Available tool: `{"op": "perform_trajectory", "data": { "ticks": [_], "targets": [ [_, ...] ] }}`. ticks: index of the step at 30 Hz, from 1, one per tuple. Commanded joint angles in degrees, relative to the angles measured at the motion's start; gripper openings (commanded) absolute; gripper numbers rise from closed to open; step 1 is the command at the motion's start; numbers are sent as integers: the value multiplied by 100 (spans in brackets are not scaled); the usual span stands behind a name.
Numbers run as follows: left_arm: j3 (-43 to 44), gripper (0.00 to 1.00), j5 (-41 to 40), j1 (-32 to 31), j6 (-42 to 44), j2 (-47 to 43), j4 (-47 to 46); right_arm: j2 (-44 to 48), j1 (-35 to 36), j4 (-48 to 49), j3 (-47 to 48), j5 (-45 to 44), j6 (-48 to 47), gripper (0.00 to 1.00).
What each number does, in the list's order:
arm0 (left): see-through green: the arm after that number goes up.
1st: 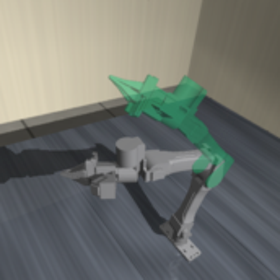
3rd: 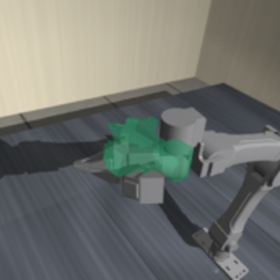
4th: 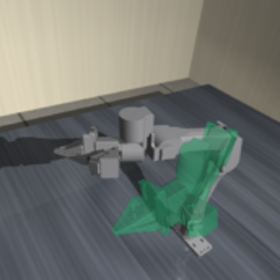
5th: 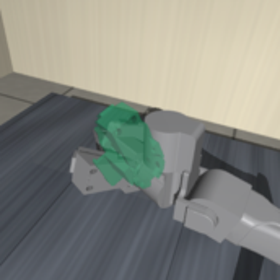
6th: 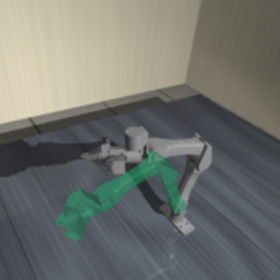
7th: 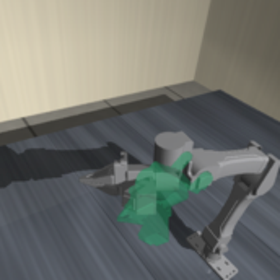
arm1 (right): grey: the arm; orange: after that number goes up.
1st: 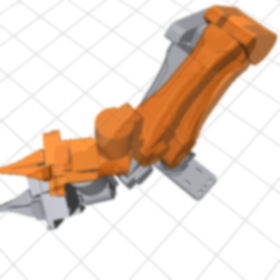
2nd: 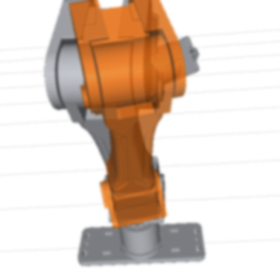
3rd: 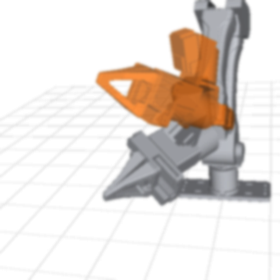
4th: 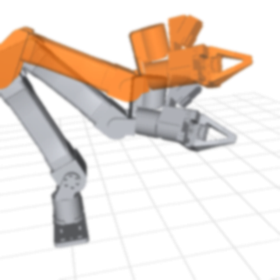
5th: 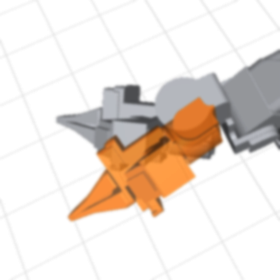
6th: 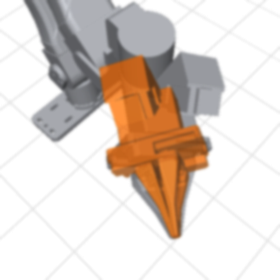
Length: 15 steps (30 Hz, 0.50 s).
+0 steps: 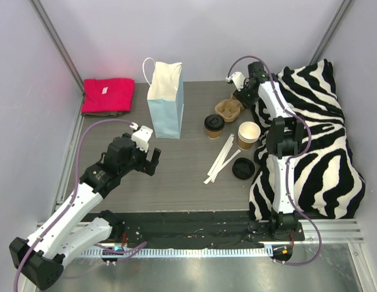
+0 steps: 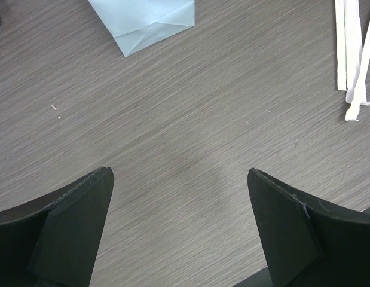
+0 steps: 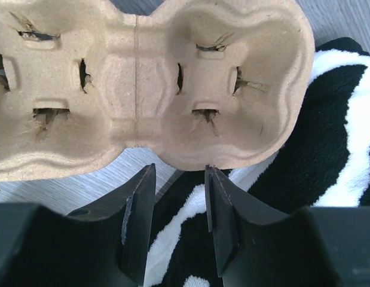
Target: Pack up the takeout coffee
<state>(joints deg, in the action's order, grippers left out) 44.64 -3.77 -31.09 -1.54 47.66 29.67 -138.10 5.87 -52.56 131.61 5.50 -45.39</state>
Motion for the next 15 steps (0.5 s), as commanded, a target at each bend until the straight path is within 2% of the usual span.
{"op": "perform_trajectory", "data": {
  "ticks": [1, 15],
  "targets": [
    [-35, 100, 96, 42, -101, -11, -216, 11, 11, 140, 339, 74, -67, 45],
    [-52, 100, 140, 86, -83, 51, -260, -68, 99, 202, 313, 74, -287, 45]
  ]
}}
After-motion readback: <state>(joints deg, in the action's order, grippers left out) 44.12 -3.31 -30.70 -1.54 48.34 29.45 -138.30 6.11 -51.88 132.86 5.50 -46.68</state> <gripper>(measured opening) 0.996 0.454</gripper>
